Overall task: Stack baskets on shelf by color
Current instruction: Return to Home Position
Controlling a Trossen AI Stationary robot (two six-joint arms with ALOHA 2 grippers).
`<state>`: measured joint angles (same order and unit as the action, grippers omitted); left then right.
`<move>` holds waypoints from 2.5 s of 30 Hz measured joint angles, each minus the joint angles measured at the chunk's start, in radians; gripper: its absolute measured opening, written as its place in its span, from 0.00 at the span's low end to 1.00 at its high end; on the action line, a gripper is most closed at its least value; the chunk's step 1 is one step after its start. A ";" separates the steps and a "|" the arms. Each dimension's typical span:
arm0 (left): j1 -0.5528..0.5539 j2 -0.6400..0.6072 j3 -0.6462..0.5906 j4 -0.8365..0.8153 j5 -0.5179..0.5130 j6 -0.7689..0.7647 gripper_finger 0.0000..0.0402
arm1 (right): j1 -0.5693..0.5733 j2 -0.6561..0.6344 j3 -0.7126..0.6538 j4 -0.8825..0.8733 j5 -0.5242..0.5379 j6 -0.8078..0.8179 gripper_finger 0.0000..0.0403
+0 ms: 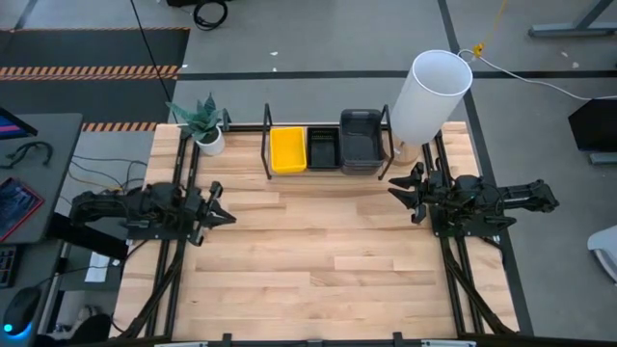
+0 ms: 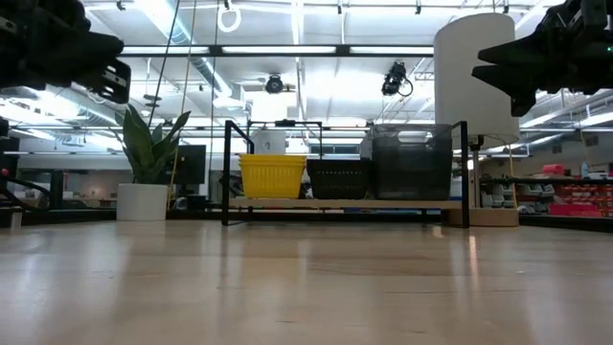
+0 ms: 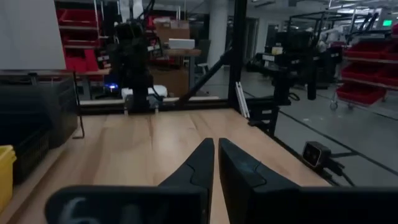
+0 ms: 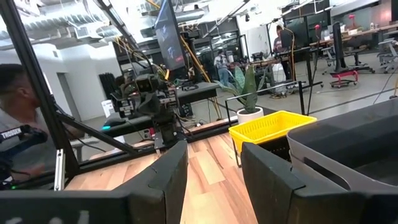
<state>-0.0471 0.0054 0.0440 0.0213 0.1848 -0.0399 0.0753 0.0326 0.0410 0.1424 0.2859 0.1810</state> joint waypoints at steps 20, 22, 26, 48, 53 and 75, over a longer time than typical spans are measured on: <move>0.000 0.000 -0.001 0.011 -0.001 0.000 0.07 | 0.000 0.000 0.000 -0.001 0.000 0.000 0.39; 0.000 0.000 -0.001 0.011 0.000 0.000 0.08 | 0.000 0.000 0.000 -0.001 0.000 0.000 0.39; 0.000 0.000 -0.001 0.011 0.000 0.000 0.10 | 0.000 0.000 0.000 -0.001 0.000 0.000 0.39; 0.000 0.000 0.000 0.012 0.000 0.000 0.10 | 0.000 0.000 0.000 -0.001 0.000 0.000 0.39; 0.000 0.000 0.000 0.012 0.000 0.000 0.08 | 0.000 0.000 0.000 -0.001 0.000 0.000 0.39; 0.000 0.000 0.000 0.012 0.000 0.000 0.07 | 0.000 0.000 0.000 -0.001 0.000 0.000 0.39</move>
<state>-0.0475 0.0059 0.0444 0.0330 0.1844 -0.0399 0.0753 0.0325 0.0410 0.1410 0.2862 0.1810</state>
